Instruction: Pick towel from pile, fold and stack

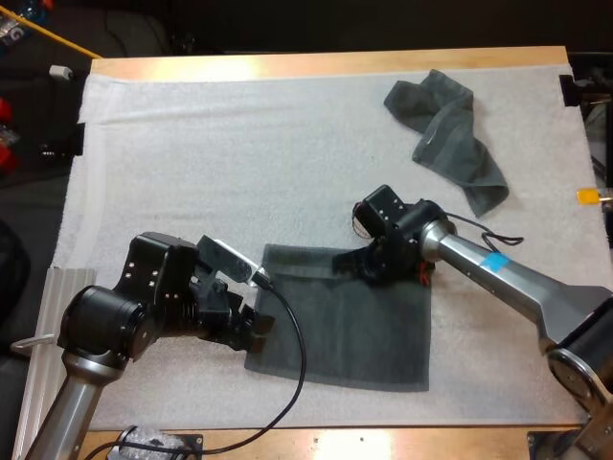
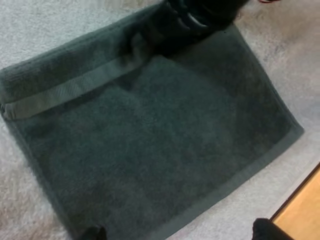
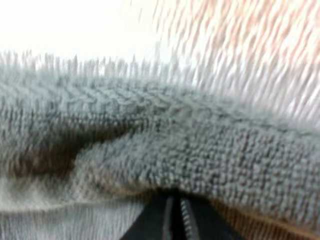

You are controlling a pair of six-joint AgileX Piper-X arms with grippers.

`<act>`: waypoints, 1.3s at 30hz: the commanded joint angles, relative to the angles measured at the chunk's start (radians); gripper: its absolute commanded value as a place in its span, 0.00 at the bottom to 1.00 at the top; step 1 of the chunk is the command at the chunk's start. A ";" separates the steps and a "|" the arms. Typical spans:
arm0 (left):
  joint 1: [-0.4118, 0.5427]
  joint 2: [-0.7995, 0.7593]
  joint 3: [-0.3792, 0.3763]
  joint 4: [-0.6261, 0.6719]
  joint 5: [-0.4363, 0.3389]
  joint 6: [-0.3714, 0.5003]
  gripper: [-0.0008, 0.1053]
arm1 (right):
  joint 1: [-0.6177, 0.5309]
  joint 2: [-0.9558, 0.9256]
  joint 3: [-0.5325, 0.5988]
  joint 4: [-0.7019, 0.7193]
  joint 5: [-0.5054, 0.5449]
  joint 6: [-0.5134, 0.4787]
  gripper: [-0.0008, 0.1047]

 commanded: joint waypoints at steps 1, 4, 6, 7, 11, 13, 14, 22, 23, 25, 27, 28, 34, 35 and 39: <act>-0.004 -0.005 -0.006 0.009 0.008 -0.006 0.54 | -0.012 -0.005 -0.021 -0.031 0.035 0.004 0.01; -0.004 -0.005 -0.006 0.009 0.008 -0.006 0.54 | -0.027 -0.005 -0.050 -0.080 0.090 0.013 0.01; -0.004 -0.005 -0.006 0.009 0.008 -0.006 0.54 | -0.041 -0.005 -0.068 -0.123 0.124 0.041 0.01; -0.004 -0.005 -0.006 0.009 0.008 -0.006 0.54 | -0.050 -0.005 -0.083 -0.149 0.135 0.052 0.01; -0.004 -0.005 -0.006 0.009 0.008 -0.006 0.54 | -0.071 -0.008 -0.156 -0.172 0.140 0.052 0.01; -0.004 -0.005 -0.006 0.009 0.008 -0.001 0.54 | -0.072 -0.015 -0.188 -0.166 0.143 0.036 0.01; -0.004 -0.005 -0.006 0.009 0.008 0.002 0.54 | -0.072 -0.024 -0.201 -0.163 0.143 0.027 0.01; -0.004 -0.005 -0.006 0.009 0.008 0.009 0.54 | -0.057 -0.133 -0.213 -0.120 0.135 -0.009 0.01; -0.004 -0.005 -0.006 0.009 0.008 0.009 0.54 | -0.051 -0.149 -0.213 -0.100 0.135 -0.029 0.01; -0.004 -0.005 -0.006 0.009 0.008 0.009 0.54 | -0.041 -0.171 -0.213 -0.061 0.129 -0.046 0.01; -0.004 -0.005 -0.006 0.006 0.008 0.009 0.54 | -0.027 -0.187 -0.213 -0.029 0.116 -0.077 0.01; -0.004 -0.005 -0.006 0.005 0.008 0.009 0.54 | -0.014 -0.198 -0.213 -0.007 0.105 -0.094 0.01; -0.004 -0.005 -0.006 0.005 0.008 0.009 0.54 | 0.090 -0.222 -0.213 0.057 0.096 -0.141 0.01; -0.004 -0.005 -0.006 0.005 0.008 0.009 0.54 | 0.116 -0.222 -0.213 0.069 0.096 -0.141 0.01; -0.004 -0.005 -0.006 0.005 0.008 0.009 0.54 | 0.175 -0.208 -0.199 0.073 0.098 -0.141 0.01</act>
